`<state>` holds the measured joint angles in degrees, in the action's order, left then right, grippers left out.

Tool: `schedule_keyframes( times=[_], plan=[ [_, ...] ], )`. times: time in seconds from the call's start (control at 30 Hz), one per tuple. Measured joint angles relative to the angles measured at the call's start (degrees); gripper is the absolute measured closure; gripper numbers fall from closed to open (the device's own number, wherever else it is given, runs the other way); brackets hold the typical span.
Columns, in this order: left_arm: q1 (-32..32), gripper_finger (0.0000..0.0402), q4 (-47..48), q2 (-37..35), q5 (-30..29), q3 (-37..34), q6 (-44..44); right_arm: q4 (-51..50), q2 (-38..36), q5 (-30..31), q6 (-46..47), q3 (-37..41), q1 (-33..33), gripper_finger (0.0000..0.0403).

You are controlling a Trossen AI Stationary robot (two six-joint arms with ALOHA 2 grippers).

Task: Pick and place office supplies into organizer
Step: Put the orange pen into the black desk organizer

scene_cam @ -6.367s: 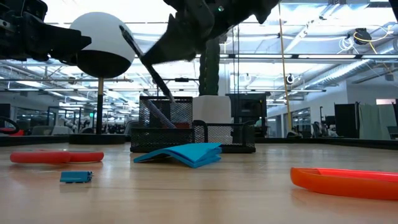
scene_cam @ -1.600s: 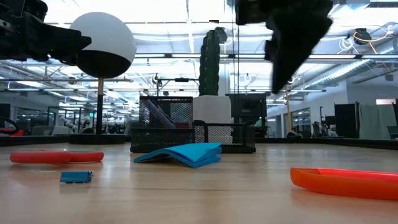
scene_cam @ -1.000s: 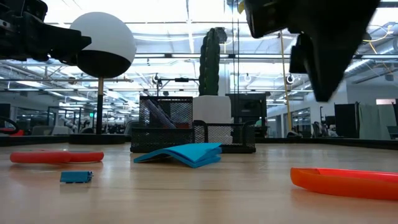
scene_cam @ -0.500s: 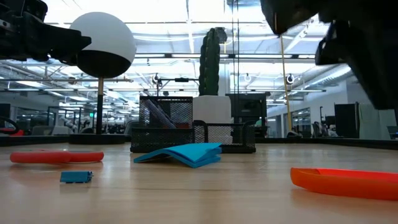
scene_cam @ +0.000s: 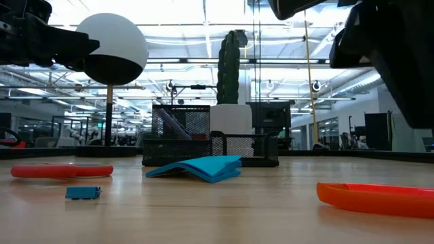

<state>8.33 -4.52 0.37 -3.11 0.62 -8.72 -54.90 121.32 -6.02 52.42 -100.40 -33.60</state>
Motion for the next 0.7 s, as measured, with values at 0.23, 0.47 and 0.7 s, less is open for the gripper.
schedule_keyframes(
  times=[0.23, 0.47, 0.7],
  plan=[
    [0.0, 0.0256, 0.02, 0.01, 0.02, 0.0, 0.0, 0.1, 0.98, 0.0, 0.21, -0.22, -0.64, 0.0314],
    [0.01, 0.0256, 0.01, 0.01, 0.02, 0.0, -0.01, 0.39, 1.01, 0.33, -0.2, -0.09, -0.64, 0.0314],
    [0.01, 0.0256, 0.01, 0.01, 0.0, 0.0, 0.01, 5.08, 2.91, -1.59, -0.84, 3.03, -0.64, 0.0314]
  ],
)
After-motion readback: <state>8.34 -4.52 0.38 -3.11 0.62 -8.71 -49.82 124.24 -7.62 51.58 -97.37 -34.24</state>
